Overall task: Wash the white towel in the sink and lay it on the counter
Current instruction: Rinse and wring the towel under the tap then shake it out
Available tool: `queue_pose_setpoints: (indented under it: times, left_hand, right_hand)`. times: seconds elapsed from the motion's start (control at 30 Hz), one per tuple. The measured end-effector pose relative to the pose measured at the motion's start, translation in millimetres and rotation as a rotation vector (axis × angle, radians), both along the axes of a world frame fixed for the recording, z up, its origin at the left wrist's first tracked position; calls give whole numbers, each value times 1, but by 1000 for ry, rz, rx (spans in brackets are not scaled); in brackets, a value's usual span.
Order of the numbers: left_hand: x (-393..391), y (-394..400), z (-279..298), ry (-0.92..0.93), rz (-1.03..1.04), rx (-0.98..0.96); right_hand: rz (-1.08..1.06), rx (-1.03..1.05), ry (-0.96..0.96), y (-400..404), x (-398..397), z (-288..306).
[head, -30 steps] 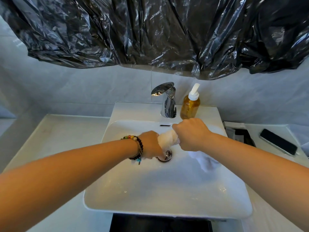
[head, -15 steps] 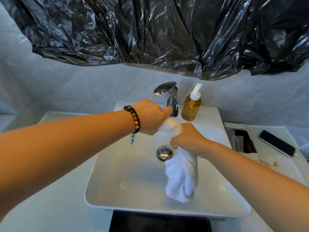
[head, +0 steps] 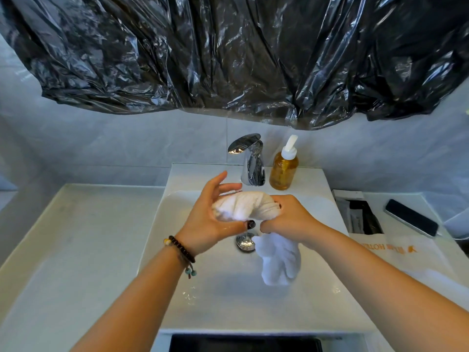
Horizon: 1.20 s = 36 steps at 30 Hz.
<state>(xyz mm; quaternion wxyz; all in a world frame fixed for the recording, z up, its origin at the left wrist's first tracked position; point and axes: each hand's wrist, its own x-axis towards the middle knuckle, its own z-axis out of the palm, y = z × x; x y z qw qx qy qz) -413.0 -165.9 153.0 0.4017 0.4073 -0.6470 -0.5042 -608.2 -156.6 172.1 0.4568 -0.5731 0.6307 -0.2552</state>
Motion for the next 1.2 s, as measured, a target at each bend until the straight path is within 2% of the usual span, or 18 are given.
queue_pose_setpoints:
  times: [0.13, 0.2, 0.23, 0.33, 0.4, 0.47, 0.57, 0.63, 0.67, 0.7, 0.77, 0.83, 0.9, 0.97, 1.1, 1.2]
  left_hand:
    - [-9, 18, -10, 486, 154, 129]
    - [-15, 26, -18, 538, 127, 168]
    - [-18, 30, -22, 469, 86, 165]
    - [-32, 40, -28, 77, -86, 107]
    - [-41, 43, -27, -98, -77, 57]
    - [-46, 41, -28, -194, -10, -18]
    - [-51, 36, -31, -274, 90, -47]
    - [-51, 33, -29, -224, 93, 28]
    - [-49, 32, -27, -190, 68, 87]
    - [-46, 30, -24, -147, 28, 154]
    - [-40, 24, -14, -17, -95, 293]
    - [-37, 16, -5, 73, -207, 412]
    - [-40, 10, 5, 114, -307, 501]
    - [-45, 5, 15, 124, -407, 586]
    - [-51, -1, 27, 74, -625, 753]
    - [-54, -6, 23, 81, -876, 863]
  right_hand:
    - [-55, 23, -138, 2, 2, 6]
    - [-117, 29, -285, 5, 4, 10]
    - [-156, 28, -378, 6, 6, 12]
    - [-317, 5, -674, 5, 11, 14]
    - [-455, 4, -874, 3, 18, 17]
    - [-603, 31, -1002, 2, 23, 20]
    - [-760, 33, -1060, 6, 22, 20]
    - [-712, 29, -1135, 15, 13, 18]
    - [-623, 36, -1125, 21, 4, 15]
    - [-517, 25, -1045, 30, -4, 11]
    - [-313, -53, -689, 50, -22, -2]
    - [-242, -175, -260, 68, -31, -20]
    - [-194, -337, 18, 80, -30, -42]
    - [-214, -511, 217, 83, -21, -60]
    - [-532, -869, 462, 59, -11, -62]
    - [-435, -1122, 661, 36, -21, -43]
